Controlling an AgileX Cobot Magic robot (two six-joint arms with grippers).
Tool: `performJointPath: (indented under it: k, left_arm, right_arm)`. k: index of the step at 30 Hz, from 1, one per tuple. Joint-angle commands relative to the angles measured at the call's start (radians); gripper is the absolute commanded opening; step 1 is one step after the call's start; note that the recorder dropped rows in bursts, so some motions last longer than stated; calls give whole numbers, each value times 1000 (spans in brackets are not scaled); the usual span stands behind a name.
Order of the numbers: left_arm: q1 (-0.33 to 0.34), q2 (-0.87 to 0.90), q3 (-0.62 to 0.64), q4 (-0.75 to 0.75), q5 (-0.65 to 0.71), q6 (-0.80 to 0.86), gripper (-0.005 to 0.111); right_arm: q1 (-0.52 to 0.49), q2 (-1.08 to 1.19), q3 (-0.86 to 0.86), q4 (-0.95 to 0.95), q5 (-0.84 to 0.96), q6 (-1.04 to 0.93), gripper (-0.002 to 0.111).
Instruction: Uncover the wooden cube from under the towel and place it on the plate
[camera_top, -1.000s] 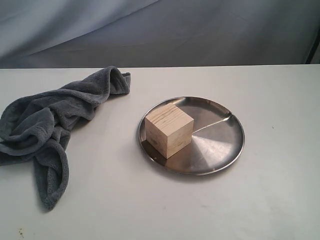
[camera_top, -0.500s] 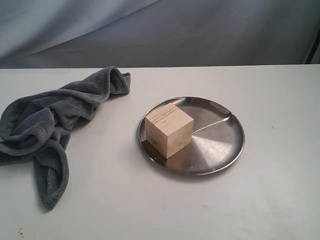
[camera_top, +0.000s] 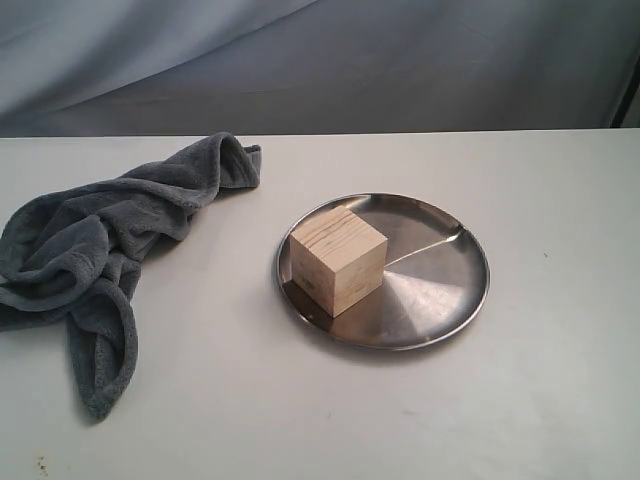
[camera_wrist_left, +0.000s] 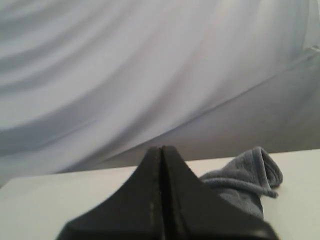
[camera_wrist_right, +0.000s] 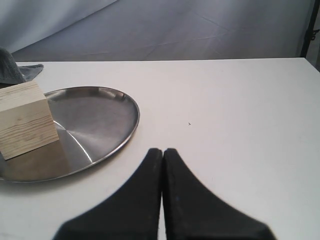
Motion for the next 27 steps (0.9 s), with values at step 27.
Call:
performJointPath:
  k: [27]
  left_arm:
    - [-4,87,131,-26,-596,-91,0]
  right_arm:
    - [4,-1,1,1,1,3,0]
